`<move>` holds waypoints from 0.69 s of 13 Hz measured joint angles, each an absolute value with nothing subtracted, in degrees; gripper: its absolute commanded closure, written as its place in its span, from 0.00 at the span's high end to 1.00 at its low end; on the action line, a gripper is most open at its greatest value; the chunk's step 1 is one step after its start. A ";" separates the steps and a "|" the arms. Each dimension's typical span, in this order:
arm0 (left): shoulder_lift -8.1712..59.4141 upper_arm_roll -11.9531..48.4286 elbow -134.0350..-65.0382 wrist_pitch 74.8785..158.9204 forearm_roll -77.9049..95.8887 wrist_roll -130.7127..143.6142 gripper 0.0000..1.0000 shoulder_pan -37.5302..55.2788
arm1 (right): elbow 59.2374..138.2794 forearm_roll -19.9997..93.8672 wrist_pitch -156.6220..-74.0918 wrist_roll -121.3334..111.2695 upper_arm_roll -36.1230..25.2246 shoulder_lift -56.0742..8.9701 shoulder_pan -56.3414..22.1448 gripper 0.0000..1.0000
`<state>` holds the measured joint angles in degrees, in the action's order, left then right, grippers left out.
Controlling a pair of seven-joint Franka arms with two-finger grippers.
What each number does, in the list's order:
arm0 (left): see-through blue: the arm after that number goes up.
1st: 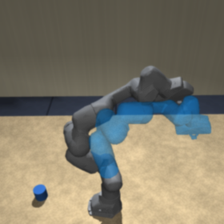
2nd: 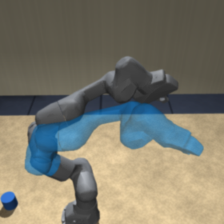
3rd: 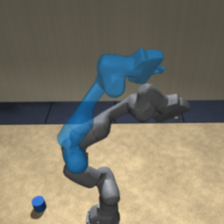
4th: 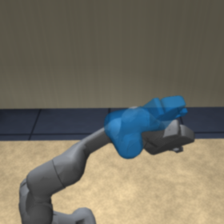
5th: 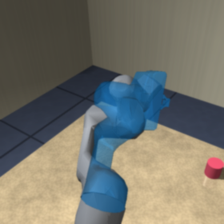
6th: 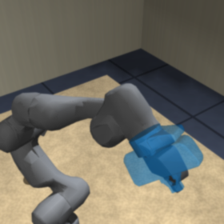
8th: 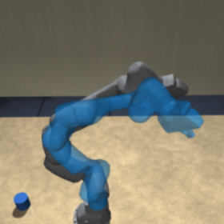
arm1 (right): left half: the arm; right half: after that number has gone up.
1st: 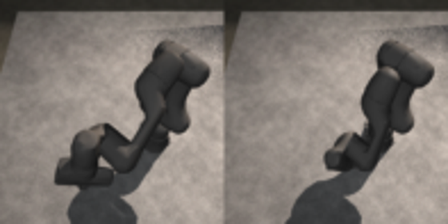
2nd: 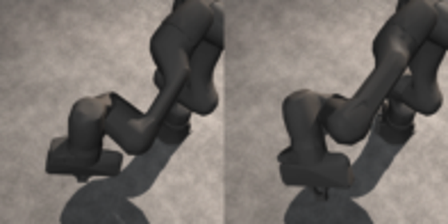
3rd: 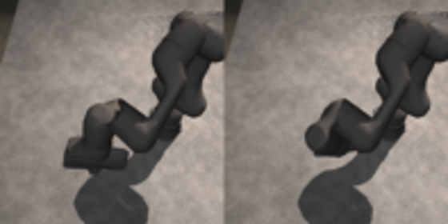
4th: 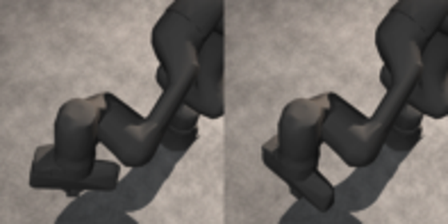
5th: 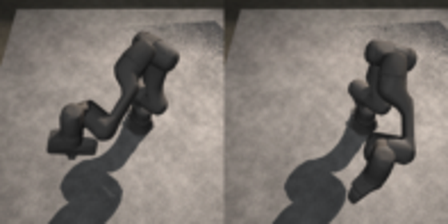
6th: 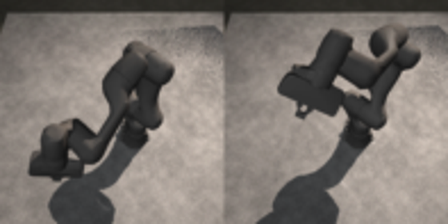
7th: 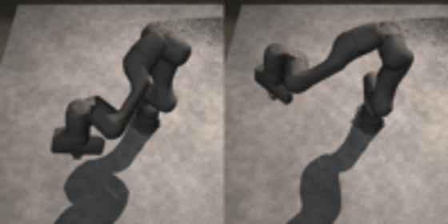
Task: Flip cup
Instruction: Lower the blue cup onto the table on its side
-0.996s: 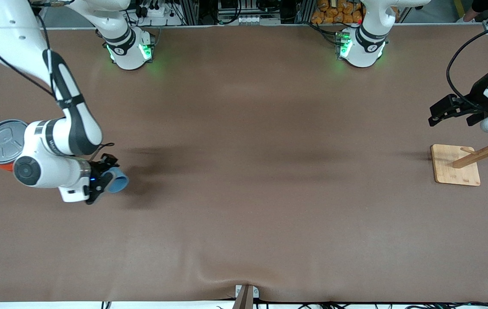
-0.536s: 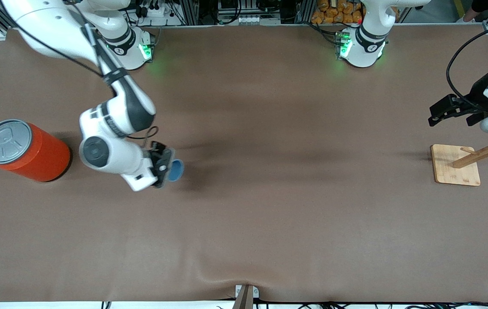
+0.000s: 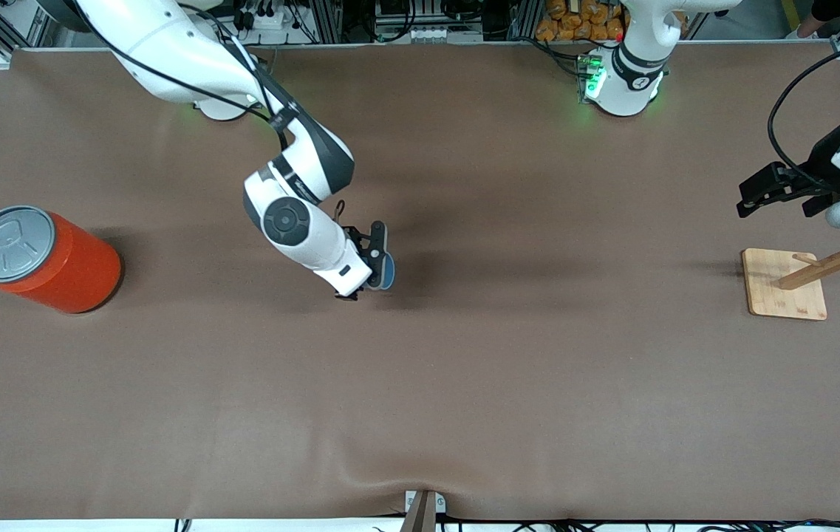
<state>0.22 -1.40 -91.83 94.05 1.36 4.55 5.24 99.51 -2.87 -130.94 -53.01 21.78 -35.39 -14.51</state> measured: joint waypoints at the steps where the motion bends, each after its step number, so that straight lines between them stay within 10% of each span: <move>1: 0.28 -1.39 -91.85 94.01 1.36 4.55 1.00 5.24 | 99.50 -4.33 -132.01 -53.03 21.77 -36.81 -15.31 0.33; 3: 0.57 -1.39 -91.88 93.96 1.36 4.55 1.00 5.24 | 99.47 -5.75 -133.99 -52.89 21.26 -38.81 -17.58 0.62; 4: 0.74 -1.39 -91.88 93.96 1.36 4.55 1.00 5.24 | 99.43 -5.88 -134.75 -52.70 20.56 -39.26 -18.76 1.00; 9: 0.97 -1.39 -91.88 93.96 1.36 4.55 1.00 5.24 | 99.13 -6.49 -136.33 -52.26 17.68 -39.39 -21.14 1.00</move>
<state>0.97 -1.39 -91.88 93.96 1.36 4.55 5.24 99.13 -6.49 -136.33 -52.26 17.68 -39.39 -21.14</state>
